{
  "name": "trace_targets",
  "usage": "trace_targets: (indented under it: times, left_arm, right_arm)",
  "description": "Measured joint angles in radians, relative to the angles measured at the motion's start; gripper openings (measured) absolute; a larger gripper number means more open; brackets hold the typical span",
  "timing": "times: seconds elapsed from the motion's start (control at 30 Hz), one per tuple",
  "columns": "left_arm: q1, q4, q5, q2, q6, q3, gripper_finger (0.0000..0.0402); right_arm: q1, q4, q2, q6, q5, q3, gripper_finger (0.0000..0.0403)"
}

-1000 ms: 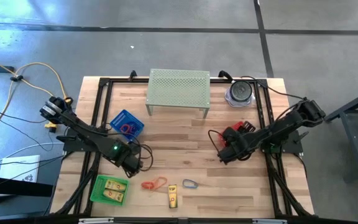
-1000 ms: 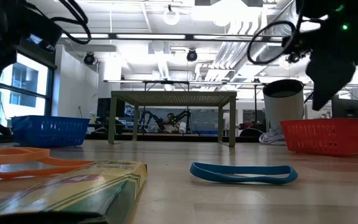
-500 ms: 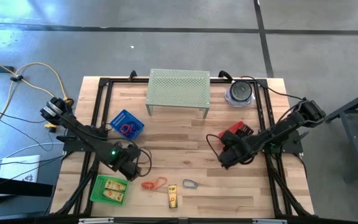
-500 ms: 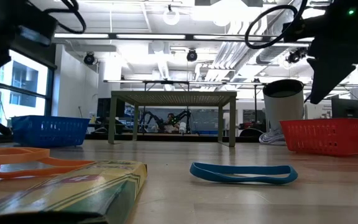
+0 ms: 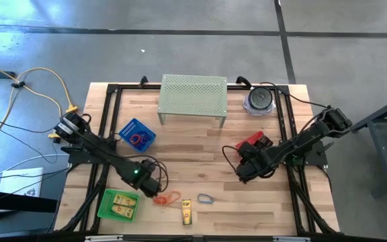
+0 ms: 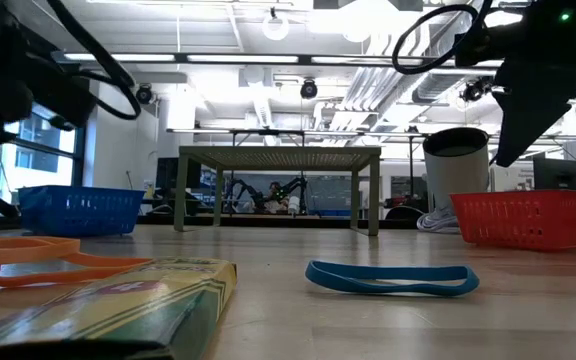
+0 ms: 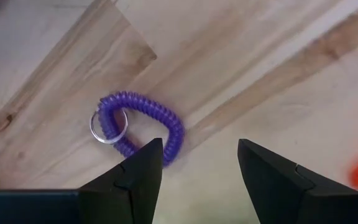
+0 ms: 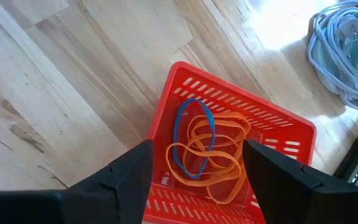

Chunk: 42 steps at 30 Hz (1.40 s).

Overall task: Pick & Place Office Desk Supplies
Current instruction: Put the purple spring keychain into the blue bin

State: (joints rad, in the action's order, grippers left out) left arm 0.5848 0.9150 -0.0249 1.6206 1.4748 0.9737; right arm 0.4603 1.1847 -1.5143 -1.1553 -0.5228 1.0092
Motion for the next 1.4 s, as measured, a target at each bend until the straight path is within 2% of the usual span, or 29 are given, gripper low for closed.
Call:
trace_targets:
  times: [0.3,0.63,1.0,1.1,1.3,1.4]
  left_arm:
    - [-0.033,0.000,0.033,0.007,-0.053,-0.002,0.0196]
    - [-0.048,-0.007,0.057,0.007,-0.054,-0.069,0.0149]
    - [-0.048,-0.087,0.059,0.003,-0.085,-0.108,0.0138]
    - [-0.048,-0.091,0.059,0.003,-0.082,-0.107,0.0116]
    - [-0.047,-0.102,0.053,0.004,-0.094,-0.106,0.0024]
    - [-0.046,-0.100,0.024,0.005,-0.106,-0.105,0.0011]
  right_arm:
    - [0.000,-0.006,0.000,0.000,0.001,0.000,0.0236]
    - [0.000,-0.035,0.000,0.011,0.009,0.000,0.0236]
    - [0.000,-0.066,0.000,0.034,0.010,0.000,0.0236]
    - [0.000,-0.068,0.000,0.034,0.010,0.000,0.0236]
    - [0.000,-0.123,0.000,0.026,0.010,0.000,0.0236]
    - [0.000,-0.201,0.000,0.053,0.030,0.000,0.0236]
